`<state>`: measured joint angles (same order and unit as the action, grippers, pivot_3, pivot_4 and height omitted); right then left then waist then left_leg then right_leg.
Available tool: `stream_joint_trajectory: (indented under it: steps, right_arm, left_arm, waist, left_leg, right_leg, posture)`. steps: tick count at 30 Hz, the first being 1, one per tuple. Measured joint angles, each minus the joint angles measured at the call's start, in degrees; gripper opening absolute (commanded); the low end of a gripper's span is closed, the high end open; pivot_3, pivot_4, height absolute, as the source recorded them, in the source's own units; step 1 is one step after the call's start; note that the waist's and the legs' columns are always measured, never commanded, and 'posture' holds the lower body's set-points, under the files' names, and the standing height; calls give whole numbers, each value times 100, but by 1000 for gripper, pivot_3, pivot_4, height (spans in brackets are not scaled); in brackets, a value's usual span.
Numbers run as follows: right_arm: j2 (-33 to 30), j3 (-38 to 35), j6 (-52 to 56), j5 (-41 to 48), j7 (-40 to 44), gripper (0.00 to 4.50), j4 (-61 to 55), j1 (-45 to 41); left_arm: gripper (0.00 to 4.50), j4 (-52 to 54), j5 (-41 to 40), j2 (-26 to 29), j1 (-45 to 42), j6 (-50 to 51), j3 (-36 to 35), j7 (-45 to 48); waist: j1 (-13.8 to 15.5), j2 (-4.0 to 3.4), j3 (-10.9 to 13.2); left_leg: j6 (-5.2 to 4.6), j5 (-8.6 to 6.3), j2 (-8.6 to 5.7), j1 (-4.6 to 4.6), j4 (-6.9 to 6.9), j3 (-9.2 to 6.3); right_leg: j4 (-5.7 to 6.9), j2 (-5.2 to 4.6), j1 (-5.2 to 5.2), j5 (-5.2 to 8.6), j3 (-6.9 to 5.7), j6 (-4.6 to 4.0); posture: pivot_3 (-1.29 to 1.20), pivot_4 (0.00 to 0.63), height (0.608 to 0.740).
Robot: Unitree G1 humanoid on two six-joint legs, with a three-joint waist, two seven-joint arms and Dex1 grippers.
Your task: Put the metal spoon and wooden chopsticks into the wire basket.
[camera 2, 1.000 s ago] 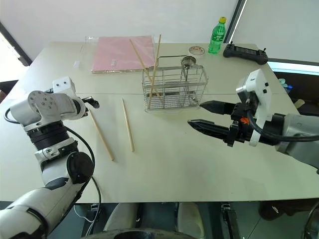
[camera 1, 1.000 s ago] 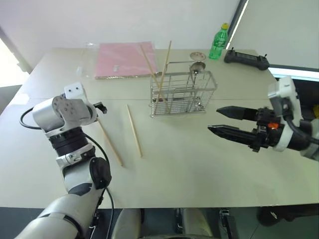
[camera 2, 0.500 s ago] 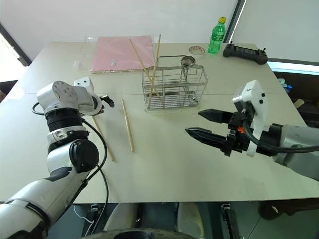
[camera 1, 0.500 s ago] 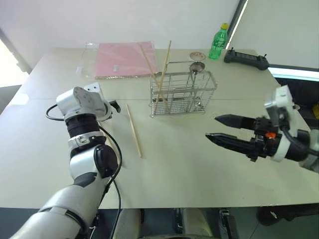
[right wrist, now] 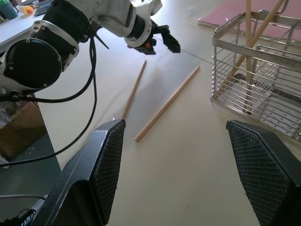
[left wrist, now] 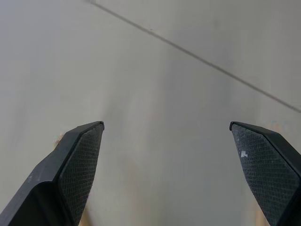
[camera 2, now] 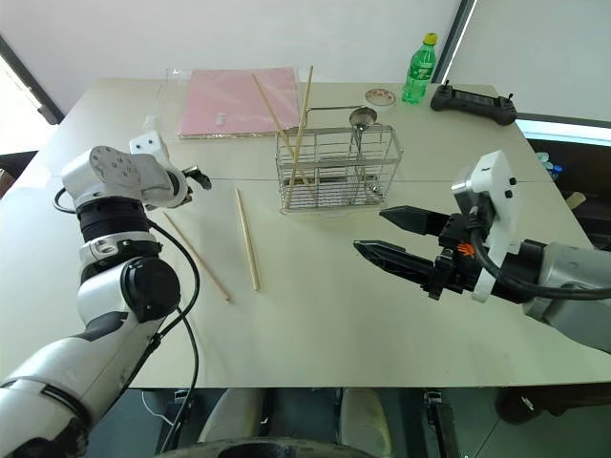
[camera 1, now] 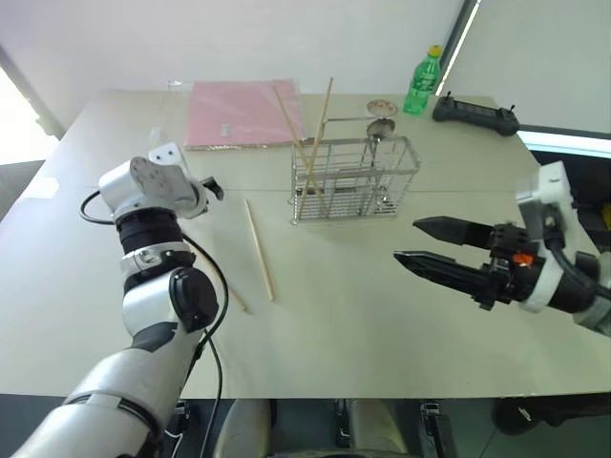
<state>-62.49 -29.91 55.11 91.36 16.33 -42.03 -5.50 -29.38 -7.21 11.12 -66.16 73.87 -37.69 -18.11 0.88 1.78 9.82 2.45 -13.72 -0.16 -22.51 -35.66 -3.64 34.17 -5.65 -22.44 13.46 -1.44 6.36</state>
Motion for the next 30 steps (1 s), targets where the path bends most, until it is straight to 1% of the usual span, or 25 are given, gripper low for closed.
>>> stream_joint_trajectory:
  steps: [4, 6, 10, 22, 30]
  right_arm:
    - [-40, 26, -80, -4, -20, 3510, 13, -1]
    - [-40, 38, -89, -14, -3, 3510, 24, 7]
    - [-43, 54, -90, -64, 74, 3510, 50, 84]
    - [-256, 36, -72, -120, 404, 3510, 52, 320]
    - [-269, 9, -86, -178, 398, 3510, 17, 504]
  left_arm:
    - [4500, 312, -32, -67, -56, -7, -198, -358]
    - [4500, 688, 38, -182, -39, 278, -355, -642]
    - [4500, 982, 142, -299, 85, 574, -514, -915]
    - [4500, 979, 267, -358, 121, 681, -713, -1177]
    - [4500, 1406, 476, -564, 279, 1080, -874, -1317]
  waist:
    - [-14, 2, 1]
    - [-9, 2, 1]
    - [-2, 2, 1]
    - [0, 9, 4]
    - [4, 10, 4]
  left_leg:
    - [0, 0, 1, 1, 1, 0]
    - [0, 0, 0, 2, 0, 0]
    - [1, 0, 0, 3, -4, 0]
    - [1, 0, 0, 2, -6, 0]
    - [1, 0, 0, 2, -7, 0]
  right_leg:
    - [1, 0, -1, -1, 0, 2]
    - [2, 0, 0, -1, 0, 3]
    - [3, 0, 2, -2, 0, 4]
    - [3, 0, 4, -3, 0, 5]
    - [3, 0, 4, -3, 0, 4]
  posture:
    - [0, 150, 721]
    - [0, 150, 721]
    - [0, 150, 721]
    - [0, 150, 721]
    - [0, 150, 721]
